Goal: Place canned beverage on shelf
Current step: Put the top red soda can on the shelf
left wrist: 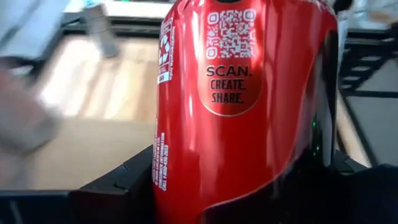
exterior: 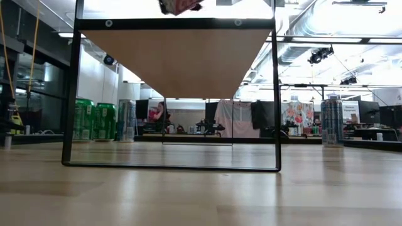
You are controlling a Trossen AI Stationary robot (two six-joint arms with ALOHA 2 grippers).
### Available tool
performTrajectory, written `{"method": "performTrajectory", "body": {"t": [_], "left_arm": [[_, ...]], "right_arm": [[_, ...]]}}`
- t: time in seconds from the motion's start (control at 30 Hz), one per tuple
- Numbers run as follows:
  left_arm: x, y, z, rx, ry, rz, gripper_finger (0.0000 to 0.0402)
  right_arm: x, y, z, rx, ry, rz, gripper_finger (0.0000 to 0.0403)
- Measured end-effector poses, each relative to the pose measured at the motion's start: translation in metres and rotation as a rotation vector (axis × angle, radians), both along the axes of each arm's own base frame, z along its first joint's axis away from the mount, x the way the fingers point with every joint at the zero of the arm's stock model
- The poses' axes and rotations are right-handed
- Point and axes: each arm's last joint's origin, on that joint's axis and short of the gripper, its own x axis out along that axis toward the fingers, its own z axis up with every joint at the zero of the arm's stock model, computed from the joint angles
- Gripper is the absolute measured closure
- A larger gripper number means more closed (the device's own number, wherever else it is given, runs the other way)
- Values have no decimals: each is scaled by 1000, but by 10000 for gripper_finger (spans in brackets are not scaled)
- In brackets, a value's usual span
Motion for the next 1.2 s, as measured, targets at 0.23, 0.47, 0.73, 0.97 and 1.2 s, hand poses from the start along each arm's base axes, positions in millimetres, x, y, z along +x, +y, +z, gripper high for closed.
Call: {"method": "performTrajectory", "body": {"t": [0.23, 0.47, 0.73, 0.97, 1.2], "left_arm": [[-38, -5, 31, -7, -218, 19, 163], [-62, -15, 2, -170, -623, 51, 163], [-60, -25, -33, -269, -799, 125, 163], [-41, -28, -47, -263, -802, 158, 163], [-29, -30, -55, -266, -815, 160, 163]], "right_arm": [[-20, -3, -5, -30, 101, -118, 31], [-16, 6, -44, 41, 6, -122, 31], [6, 9, -61, 251, -526, -146, 30], [24, 3, -62, 289, -761, -189, 29], [32, -2, -69, 331, -742, -226, 29]]}}
